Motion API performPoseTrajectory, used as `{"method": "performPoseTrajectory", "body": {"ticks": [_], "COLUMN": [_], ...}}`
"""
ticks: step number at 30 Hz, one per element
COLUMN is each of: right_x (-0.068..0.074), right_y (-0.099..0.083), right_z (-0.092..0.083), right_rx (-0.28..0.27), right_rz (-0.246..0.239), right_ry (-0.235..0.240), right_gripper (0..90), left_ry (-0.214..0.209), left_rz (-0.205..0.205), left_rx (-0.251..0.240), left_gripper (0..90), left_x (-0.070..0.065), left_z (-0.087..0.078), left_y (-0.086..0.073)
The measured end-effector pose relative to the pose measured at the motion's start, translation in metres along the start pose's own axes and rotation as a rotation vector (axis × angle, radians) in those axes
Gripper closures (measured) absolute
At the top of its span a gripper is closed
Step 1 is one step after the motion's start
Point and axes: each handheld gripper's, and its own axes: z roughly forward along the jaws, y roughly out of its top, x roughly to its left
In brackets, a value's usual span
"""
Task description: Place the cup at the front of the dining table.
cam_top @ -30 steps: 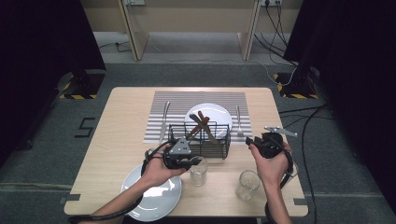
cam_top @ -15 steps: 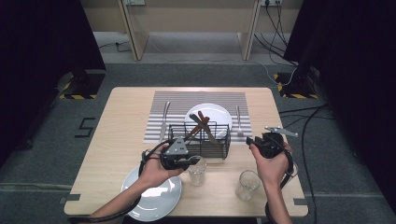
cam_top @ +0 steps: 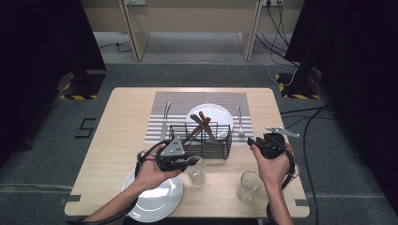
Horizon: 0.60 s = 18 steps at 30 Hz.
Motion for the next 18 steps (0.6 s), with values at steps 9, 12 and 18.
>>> {"method": "performPoseTrajectory", "body": {"ticks": [9, 12, 18], "right_x": [-0.001, -0.001, -0.001], "right_y": [0.0, 0.0, 0.0], "right_z": [-0.001, -0.001, -0.001], "right_rx": [-0.006, -0.006, -0.006], "right_rz": [0.002, 0.004, 0.005], "right_ry": [-0.002, -0.001, -0.001], "right_gripper": [60.2, 60.1, 60.1], "left_ry": [0.005, 0.006, 0.012], "left_rz": [-0.003, -0.005, -0.01], "left_rx": [-0.004, -0.006, -0.009], "left_gripper": [78.9, 78.9, 78.9], "left_x": [-0.001, -0.001, 0.0], "left_z": [-0.011, -0.014, -0.02], "left_y": [-0.001, -0.002, -0.004]}}
